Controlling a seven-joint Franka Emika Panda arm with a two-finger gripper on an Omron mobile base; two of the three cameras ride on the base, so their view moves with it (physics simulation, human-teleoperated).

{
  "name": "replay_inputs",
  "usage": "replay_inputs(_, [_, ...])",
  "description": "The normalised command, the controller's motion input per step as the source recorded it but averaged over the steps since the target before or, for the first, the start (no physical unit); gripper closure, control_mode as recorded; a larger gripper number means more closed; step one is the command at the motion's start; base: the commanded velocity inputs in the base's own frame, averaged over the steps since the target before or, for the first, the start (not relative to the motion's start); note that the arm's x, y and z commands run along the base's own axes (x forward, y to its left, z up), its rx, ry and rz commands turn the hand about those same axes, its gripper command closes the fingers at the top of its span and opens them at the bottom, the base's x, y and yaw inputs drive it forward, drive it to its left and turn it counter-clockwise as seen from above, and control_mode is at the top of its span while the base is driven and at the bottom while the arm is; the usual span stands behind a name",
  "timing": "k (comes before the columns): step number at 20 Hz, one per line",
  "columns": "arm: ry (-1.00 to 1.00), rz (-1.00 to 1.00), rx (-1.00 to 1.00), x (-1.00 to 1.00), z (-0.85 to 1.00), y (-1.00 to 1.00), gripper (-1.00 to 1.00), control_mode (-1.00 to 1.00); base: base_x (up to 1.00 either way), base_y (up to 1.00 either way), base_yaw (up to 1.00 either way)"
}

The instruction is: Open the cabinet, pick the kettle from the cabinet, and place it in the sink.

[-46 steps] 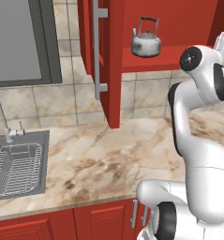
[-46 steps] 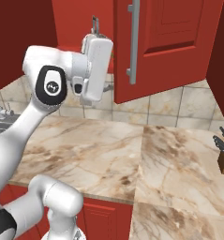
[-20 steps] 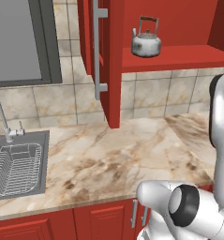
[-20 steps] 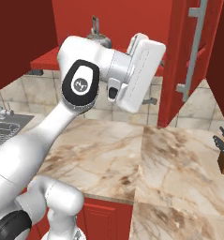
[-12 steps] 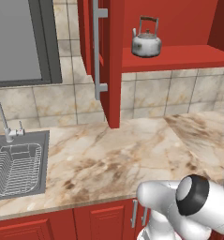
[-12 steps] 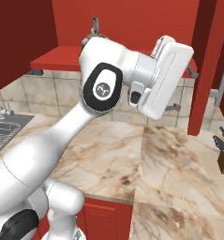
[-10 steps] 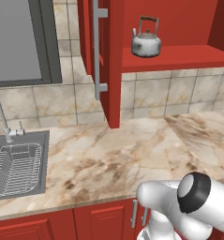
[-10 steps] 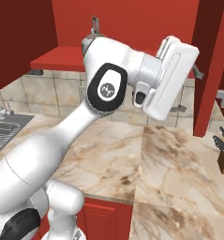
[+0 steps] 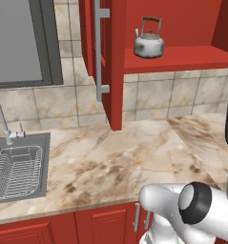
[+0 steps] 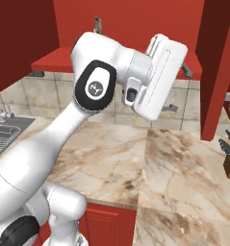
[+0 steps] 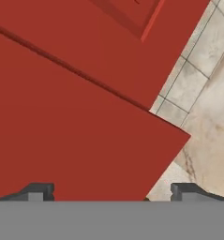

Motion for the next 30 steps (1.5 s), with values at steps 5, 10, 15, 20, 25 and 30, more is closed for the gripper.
replay_inputs(5, [0.11,0.26,0.00,-0.06,0.13,0.55,-1.00,-1.00,0.00,0.00,0.00])
replay_inputs(10, [0.08,0.38,0.00,-0.17,0.10,0.49,-1.00,-1.00,0.00,0.00,0.00])
replay_inputs(15, [0.06,0.49,-0.01,-0.21,0.09,0.42,-1.00,-1.00,0.00,0.00,0.00])
replay_inputs(20, [0.08,0.61,-0.20,-0.16,0.13,0.41,-1.00,-1.00,0.00,0.00,0.00])
replay_inputs(25, [0.13,0.61,-0.30,-0.12,0.17,0.37,-1.00,-1.00,0.00,0.00,0.00])
replay_inputs(30, [0.01,0.51,-0.20,0.02,0.17,0.39,-1.00,-1.00,0.00,0.00,0.00])
